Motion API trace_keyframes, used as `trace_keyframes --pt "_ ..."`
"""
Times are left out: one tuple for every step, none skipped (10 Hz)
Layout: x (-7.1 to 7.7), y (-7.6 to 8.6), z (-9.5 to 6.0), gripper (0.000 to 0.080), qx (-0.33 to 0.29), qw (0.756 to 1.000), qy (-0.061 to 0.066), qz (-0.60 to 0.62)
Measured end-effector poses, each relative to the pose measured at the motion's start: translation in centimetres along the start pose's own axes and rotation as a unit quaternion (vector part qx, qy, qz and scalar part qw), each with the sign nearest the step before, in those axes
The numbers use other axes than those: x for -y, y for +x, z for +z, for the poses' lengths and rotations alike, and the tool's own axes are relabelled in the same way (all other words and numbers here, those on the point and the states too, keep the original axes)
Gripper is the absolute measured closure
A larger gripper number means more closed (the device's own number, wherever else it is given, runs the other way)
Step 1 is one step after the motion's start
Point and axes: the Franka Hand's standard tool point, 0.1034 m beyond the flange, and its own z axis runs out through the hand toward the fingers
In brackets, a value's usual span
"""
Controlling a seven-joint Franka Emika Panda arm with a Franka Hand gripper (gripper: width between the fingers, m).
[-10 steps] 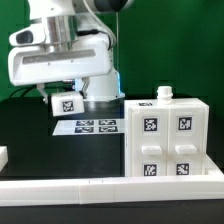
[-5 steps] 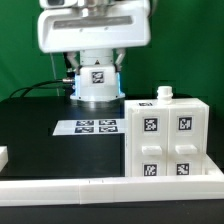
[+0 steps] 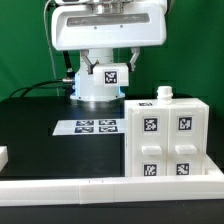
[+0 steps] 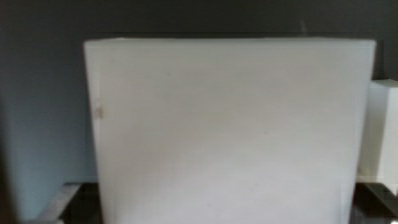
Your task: Assemble cabinet
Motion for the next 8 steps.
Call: trace_keyframes --pt "1.0 1.1 -1.2 0.0238 0.002 1.0 0.004 -0.006" --pt "2.2 2.6 -2.1 0.0237 -0.01 1.0 0.005 -0.013" --pt "3.6 4.2 -2.6 0.0237 -0.019 1.0 0.005 -0.023" --pt "4.8 6.0 -3.0 0.0236 -0.027 0.999 0.006 -0.029" --pt "5.5 7.4 -3.1 0.0236 -0.028 0.999 0.006 -0.034" --pt "6.1 8.4 -3.2 0.0236 -0.028 0.999 0.005 -0.036" --pt "6.6 9.5 -2.9 0.0236 -0.031 0.999 0.005 -0.041" --pt "6.5 9.4 -2.7 0.0236 -0.03 0.999 0.004 -0.04"
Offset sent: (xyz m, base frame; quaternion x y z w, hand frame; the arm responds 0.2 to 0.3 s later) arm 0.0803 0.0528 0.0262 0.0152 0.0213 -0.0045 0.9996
